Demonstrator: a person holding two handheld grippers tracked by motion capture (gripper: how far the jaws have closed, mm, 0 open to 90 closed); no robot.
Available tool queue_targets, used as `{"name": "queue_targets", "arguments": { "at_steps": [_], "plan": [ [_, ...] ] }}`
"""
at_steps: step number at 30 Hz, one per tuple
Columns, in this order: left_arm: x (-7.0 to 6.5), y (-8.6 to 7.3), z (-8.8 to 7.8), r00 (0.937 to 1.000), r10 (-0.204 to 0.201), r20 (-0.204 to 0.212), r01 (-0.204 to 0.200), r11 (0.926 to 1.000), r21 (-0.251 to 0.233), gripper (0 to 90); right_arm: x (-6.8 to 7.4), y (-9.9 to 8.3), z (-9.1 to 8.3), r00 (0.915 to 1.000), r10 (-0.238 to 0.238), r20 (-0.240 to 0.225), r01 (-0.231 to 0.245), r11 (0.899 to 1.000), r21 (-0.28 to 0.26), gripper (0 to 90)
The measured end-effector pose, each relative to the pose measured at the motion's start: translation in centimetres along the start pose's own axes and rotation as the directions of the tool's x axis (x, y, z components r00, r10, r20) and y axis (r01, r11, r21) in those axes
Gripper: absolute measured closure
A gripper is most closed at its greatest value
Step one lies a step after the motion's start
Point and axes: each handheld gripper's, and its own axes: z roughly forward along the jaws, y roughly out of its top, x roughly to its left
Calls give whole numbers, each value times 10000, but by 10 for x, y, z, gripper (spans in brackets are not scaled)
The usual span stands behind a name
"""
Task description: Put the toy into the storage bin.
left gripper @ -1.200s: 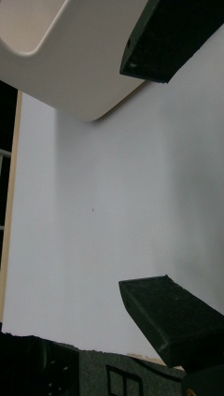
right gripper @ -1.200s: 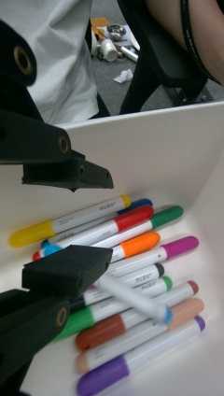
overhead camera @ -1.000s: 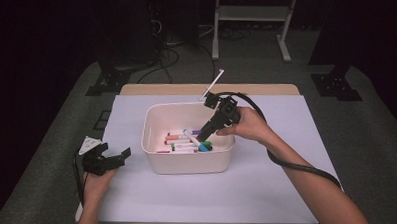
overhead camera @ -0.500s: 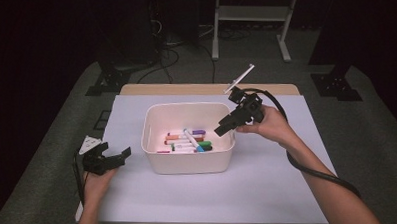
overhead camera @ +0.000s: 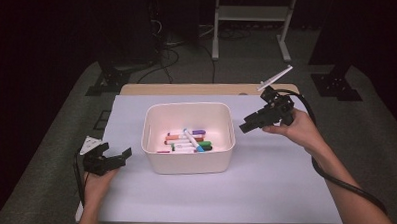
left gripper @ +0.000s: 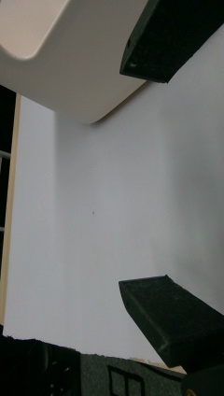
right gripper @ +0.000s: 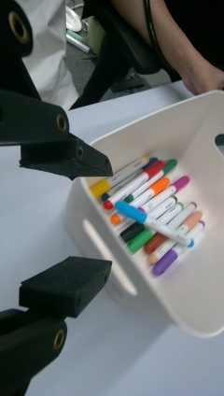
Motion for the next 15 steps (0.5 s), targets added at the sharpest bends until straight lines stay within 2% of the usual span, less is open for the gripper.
{"name": "queue_targets", "arguments": {
  "at_steps": [7, 15],
  "plan": [
    [0, -1, -2, 10000, -37, -77, 37, 10000, -36, 0, -17, -39, -6, 9976, 685, 128, -679, 9968, -414, 448],
    [-1, -1, -3, 10000, 32, -64, -33, 10000, -11, 0, -29, -78, -4, 9915, 1296, 111, -1285, 9891, -723, 445]
  ]
}}
